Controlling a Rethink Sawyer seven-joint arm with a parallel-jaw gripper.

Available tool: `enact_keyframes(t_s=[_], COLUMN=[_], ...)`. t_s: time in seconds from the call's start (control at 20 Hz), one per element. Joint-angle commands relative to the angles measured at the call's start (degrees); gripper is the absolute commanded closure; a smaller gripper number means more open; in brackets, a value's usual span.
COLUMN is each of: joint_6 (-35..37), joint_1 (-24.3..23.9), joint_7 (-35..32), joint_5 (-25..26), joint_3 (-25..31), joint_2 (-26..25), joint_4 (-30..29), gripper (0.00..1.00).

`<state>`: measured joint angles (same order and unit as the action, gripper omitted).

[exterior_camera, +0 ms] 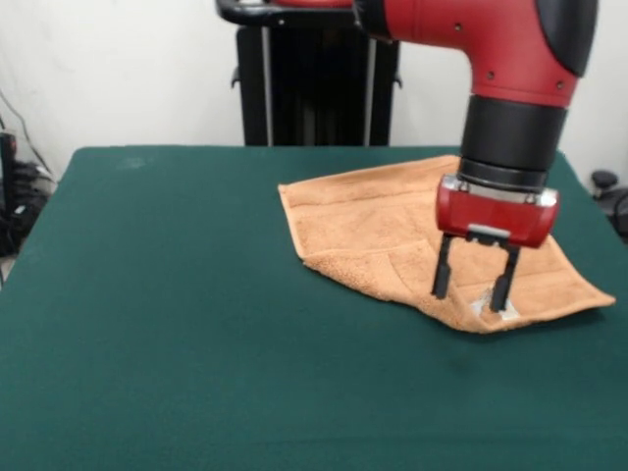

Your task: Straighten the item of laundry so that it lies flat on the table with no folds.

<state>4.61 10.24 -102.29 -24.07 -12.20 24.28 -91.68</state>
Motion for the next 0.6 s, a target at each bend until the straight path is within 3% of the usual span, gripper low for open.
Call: enact_keyframes(t_s=[0.05, 0.35, 0.6], joint_6=[4.1, 7.1, 8.5], joint_1=[-5.9, -13.8, -15.6], joint_7=[2.3, 11.1, 11.6], joint_5=[10.3, 24.6, 34.2], joint_3=[8.9, 16.7, 20.7], joint_2=[-2.7, -2.4, -2.0], joint_4=[-2.3, -0.5, 0.2], gripper=[0.00, 0.00, 0.00])
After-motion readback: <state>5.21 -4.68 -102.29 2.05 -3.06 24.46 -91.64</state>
